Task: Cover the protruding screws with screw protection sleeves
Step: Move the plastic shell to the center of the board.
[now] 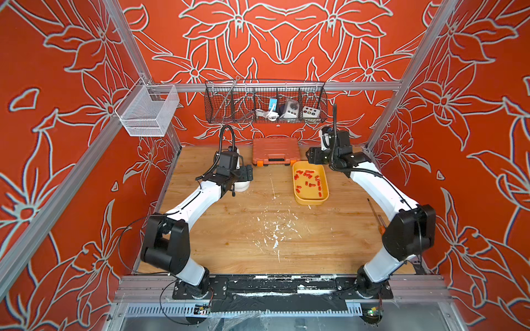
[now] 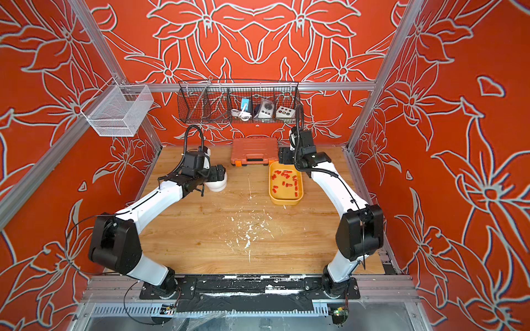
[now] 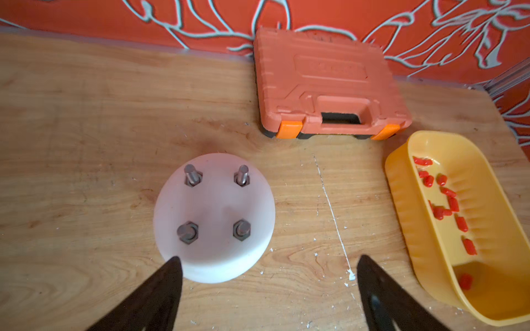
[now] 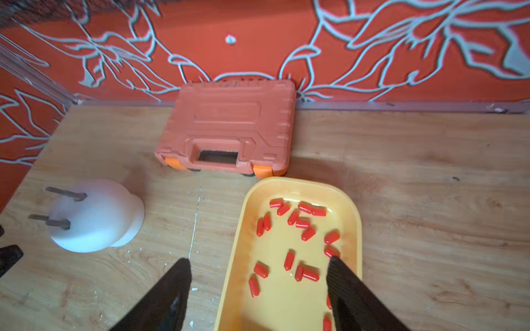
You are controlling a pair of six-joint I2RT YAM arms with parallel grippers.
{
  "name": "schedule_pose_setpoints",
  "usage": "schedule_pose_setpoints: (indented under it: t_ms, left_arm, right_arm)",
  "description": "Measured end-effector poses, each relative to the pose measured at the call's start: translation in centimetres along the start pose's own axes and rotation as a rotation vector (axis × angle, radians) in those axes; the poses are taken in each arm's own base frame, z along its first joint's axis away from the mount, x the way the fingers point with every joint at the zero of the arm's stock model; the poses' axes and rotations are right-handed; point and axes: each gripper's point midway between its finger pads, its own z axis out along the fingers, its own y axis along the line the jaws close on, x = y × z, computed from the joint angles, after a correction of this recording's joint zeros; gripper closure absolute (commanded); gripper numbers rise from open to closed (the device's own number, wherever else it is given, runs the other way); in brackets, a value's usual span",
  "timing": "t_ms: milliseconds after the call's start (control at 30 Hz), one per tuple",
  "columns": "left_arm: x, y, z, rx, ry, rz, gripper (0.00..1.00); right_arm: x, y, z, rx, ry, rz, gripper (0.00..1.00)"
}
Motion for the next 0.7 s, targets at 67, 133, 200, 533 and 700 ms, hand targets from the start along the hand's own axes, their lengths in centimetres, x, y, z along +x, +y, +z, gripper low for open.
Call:
schedule_pose_setpoints:
  t_ms: [67, 133, 200, 533, 700]
  left_arm:
    - [0.3, 1.0, 1.2, -0.019, 0.030, -0.014, 0.07]
    - [0.3, 2.2, 2.0, -0.041, 0.042, -0.030, 0.06]
    - [0.4, 3.1, 2.6, -0.058, 0.050, -0.038, 0.05]
    - [-1.5, 2.9, 5.6, -0.037, 0.019, 0.049, 0.00]
    - [-1.9, 3.1, 7.7, -0.056, 0.042, 0.071, 0.00]
  right_arm:
    - [1.9, 0.0, 0.6, 0.000, 0.071, 0.000, 0.24]
    - [3.0, 0.1, 0.6, -0.007, 0.106, 0.004, 0.23]
    - [3.7, 0.1, 0.3, -0.015, 0.118, 0.005, 0.23]
    - [4.4, 1.1, -1.8, -0.079, 0.105, 0.005, 0.22]
    - [5.6, 1.2, -1.5, -0.092, 0.131, 0.011, 0.22]
